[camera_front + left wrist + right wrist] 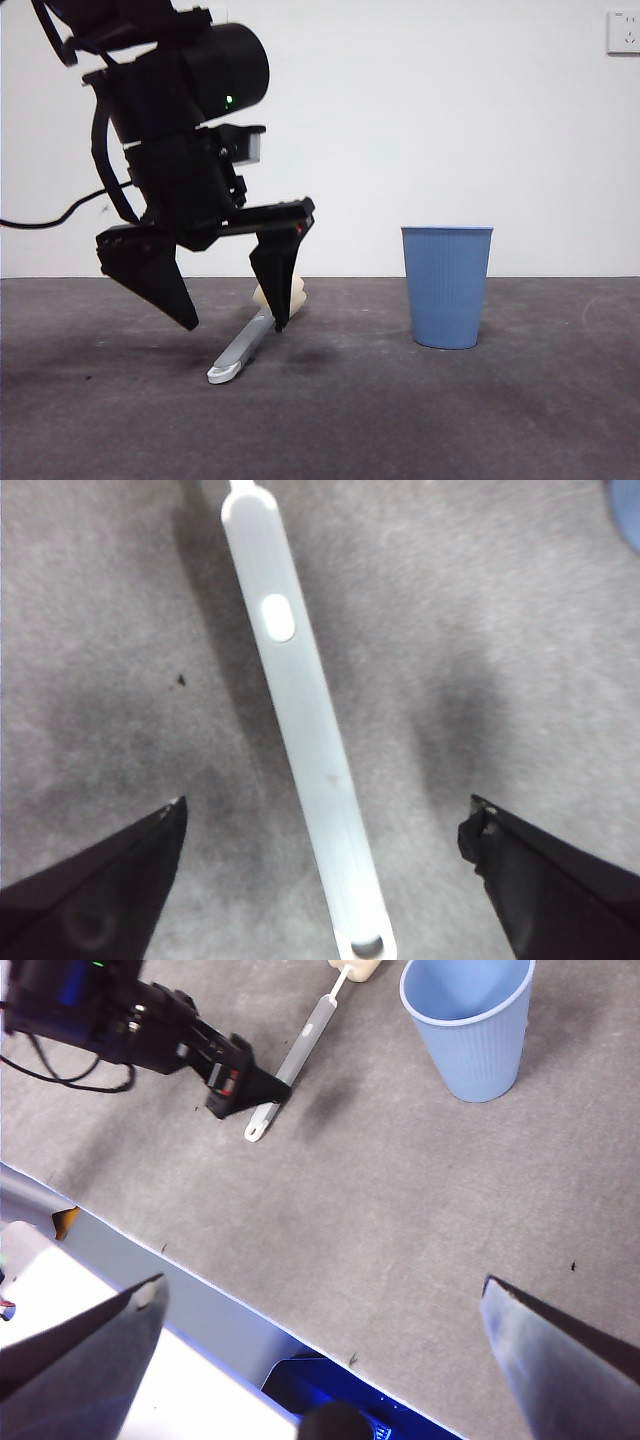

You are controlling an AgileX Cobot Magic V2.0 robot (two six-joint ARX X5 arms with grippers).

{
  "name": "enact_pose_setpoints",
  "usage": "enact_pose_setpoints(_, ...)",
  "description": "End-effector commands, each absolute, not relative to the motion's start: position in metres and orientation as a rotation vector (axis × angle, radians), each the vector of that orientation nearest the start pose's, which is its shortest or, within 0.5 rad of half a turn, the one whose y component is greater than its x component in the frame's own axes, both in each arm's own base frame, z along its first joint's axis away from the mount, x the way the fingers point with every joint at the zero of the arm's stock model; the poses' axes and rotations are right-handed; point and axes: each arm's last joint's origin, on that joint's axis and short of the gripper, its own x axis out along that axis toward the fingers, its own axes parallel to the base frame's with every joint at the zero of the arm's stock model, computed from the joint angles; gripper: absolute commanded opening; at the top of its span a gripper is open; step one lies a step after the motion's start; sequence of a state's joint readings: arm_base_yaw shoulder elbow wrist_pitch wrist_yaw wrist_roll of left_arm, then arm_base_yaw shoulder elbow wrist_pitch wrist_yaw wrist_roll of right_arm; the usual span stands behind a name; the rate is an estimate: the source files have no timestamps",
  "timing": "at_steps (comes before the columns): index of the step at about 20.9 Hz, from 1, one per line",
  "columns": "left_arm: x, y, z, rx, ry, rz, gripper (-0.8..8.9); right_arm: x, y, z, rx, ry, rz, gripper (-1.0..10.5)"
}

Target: Pick up the cup brush,pick up the cup,insert the brush into the cup,clean the cup,put the cup brush back,put the cup back to the fixed position on the table

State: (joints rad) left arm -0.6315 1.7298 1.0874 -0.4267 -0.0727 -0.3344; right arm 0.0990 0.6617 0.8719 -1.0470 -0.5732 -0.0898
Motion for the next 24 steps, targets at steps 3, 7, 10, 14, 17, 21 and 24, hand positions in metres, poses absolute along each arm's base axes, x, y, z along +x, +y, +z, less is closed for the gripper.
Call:
enact_pose_setpoints(3,0.278,-0.202,0.167,0.091,1.097,-0.287,4.67,0.099,0.026,0.308,0.122,0.791,0.670,6.0)
enact_pose_setpoints(7,0.279,-0.202,0.168,0.085,1.086,-0.259,4.67,0.099,0.026,0.308,0.122,0.791,0.670,6.0)
enact_pose_setpoints(10,0.278,-0.204,0.163,0.089,1.099,-0.258,4.67,0.098,0.026,0.308,0.122,0.791,0.670,6.0)
enact_pose_setpoints(14,0.277,-0.205,0.158,0.085,1.124,-0.245,4.67,0.098,0.026,0.308,0.126,0.793,0.669,6.0)
enact_pose_setpoints(17,0.275,-0.208,0.158,0.091,1.125,-0.249,3.86,0.098,0.026,0.308,0.126,0.793,0.669,6.0)
enact_pose_setpoints(21,0.273,-0.208,0.154,0.095,1.160,-0.265,2.01,0.098,0.026,0.308,0.129,0.793,0.669,6.0)
enact_pose_setpoints(24,0.271,-0.210,0.142,0.098,1.228,-0.275,1.82,0.098,0.026,0.308,0.130,0.794,0.669,6.0)
